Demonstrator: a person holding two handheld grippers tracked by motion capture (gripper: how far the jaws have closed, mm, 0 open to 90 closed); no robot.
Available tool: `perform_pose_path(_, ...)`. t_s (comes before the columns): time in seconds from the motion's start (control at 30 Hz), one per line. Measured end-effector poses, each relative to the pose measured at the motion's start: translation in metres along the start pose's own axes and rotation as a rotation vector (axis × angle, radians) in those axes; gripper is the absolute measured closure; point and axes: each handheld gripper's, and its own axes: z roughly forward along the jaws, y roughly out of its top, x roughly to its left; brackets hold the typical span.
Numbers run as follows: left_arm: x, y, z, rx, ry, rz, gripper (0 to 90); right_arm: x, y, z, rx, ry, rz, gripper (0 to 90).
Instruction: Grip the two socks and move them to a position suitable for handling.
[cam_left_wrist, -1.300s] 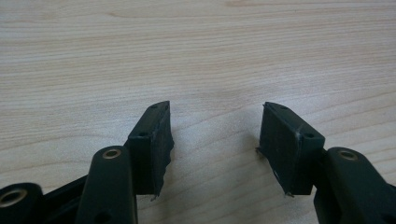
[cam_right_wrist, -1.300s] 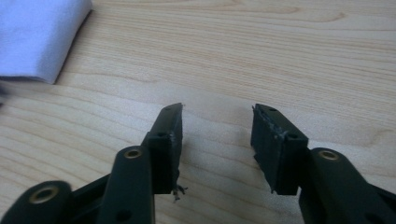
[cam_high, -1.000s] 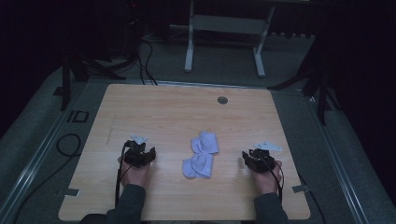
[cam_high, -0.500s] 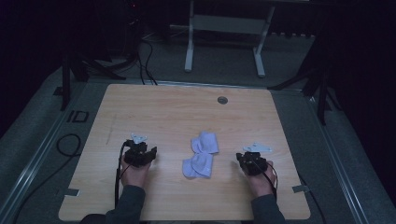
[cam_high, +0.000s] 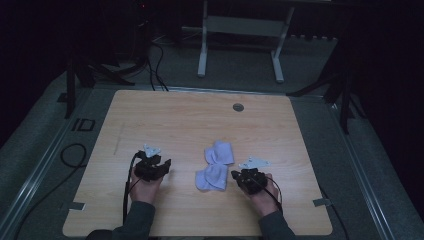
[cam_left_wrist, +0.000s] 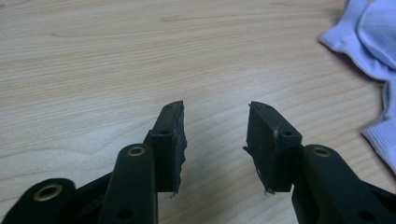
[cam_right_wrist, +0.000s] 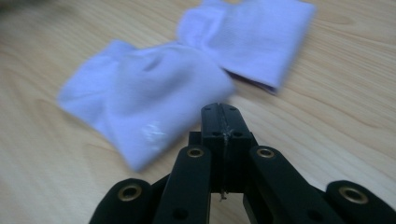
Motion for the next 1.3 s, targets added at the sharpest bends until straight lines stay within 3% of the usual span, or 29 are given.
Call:
perform_pose_path(0.17, -0.007, 0.000, 0.000, 0.003, -0.029, 0.028, 55.4, 0.015, 0.005, 0.010, 0.013, 0.033, -0.036, 89.1)
perform_pose_path(0.3, -0.009, 0.000, 0.000, 0.006, -0.050, 0.041, 55.4, 0.019, 0.004, 0.015, 0.031, 0.041, -0.038, 87.6)
perform_pose_path(0.37, -0.010, 0.000, -0.001, 0.006, -0.079, 0.042, 55.9, 0.023, 0.004, 0.026, 0.072, 0.028, -0.064, 89.2)
perform_pose_path(0.5, -0.014, 0.000, -0.001, 0.001, -0.118, 0.044, 56.8, 0.024, 0.007, 0.029, 0.072, 0.032, -0.068, 89.7)
perform_pose_path(0.73, -0.027, -0.002, 0.002, 0.009, -0.161, 0.105, 60.4, 0.030, 0.012, 0.036, 0.070, 0.026, -0.086, 89.8)
perform_pose_path(0.9, -0.038, -0.002, 0.006, 0.012, -0.197, 0.155, 67.5, 0.033, 0.017, 0.040, 0.074, 0.029, -0.092, 89.7)
perform_pose_path(0.97, -0.045, -0.004, 0.010, 0.025, -0.217, 0.184, 77.1, 0.034, 0.019, 0.042, 0.076, 0.030, -0.089, 89.7)
perform_pose_path(1.07, -0.050, -0.005, 0.013, 0.035, -0.238, 0.194, 86.3, 0.035, 0.020, 0.043, 0.075, 0.030, -0.090, 89.7)
perform_pose_path(1.2, -0.059, -0.007, 0.017, 0.047, -0.296, 0.211, 89.4, 0.036, 0.021, 0.044, 0.079, 0.031, -0.099, 89.6)
perform_pose_path(1.3, -0.061, -0.007, 0.019, 0.051, -0.303, 0.217, 89.5, 0.036, 0.022, 0.044, 0.083, 0.030, -0.107, 89.6)
